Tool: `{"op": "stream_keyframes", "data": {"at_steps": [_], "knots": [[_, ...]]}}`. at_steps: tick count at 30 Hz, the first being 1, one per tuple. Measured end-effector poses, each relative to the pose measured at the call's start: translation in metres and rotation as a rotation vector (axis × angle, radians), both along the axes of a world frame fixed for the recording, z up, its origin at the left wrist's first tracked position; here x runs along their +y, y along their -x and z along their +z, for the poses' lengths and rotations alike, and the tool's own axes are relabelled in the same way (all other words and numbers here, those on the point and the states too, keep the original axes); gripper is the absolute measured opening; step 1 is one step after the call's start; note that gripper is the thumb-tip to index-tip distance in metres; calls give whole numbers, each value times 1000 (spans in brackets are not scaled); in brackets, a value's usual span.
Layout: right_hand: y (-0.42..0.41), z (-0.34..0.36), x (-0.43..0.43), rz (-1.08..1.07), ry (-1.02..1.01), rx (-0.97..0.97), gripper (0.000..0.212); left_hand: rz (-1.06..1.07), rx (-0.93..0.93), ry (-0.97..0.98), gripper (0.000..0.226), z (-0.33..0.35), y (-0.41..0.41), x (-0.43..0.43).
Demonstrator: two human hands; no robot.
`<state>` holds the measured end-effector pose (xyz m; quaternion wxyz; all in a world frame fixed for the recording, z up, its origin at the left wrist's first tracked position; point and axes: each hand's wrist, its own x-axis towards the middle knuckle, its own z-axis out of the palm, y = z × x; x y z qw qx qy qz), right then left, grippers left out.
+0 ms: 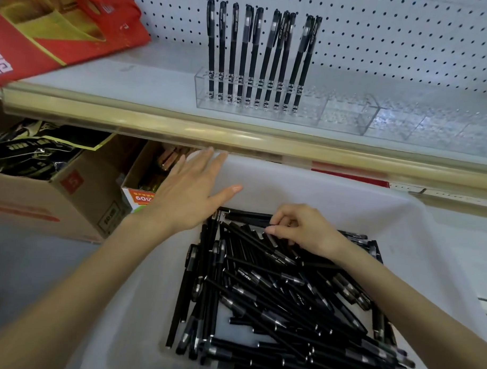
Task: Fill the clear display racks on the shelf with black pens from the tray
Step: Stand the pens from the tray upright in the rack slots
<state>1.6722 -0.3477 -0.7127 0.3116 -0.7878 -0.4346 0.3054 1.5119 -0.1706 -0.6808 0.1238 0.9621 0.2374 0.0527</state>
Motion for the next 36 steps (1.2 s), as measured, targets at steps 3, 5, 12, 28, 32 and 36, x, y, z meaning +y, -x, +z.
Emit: {"op": "stream_keyframes", "data": {"at_steps": [3, 5, 12, 28, 32, 36], "knots": [[2, 30, -3, -99, -144, 58, 8, -57, -123, 44, 79, 13, -4, -2], [2, 53, -7, -166, -248, 162, 6, -80, -275, 41, 65, 25, -8, -5], [-26, 134, -15, -255, -584, 344, 21, -209, -483, -46, 49, 68, -53, 5], [-123, 196, 51, -281, -665, 329, 15, -271, -249, -167, 58, 85, -122, 2], [-129, 195, 66, -289, -644, 135, 12, -266, -258, -181, 56, 81, -125, 4], [-136, 192, 79, -295, -654, 40, 13, -268, -284, -157, 57, 81, -128, 6]]}}
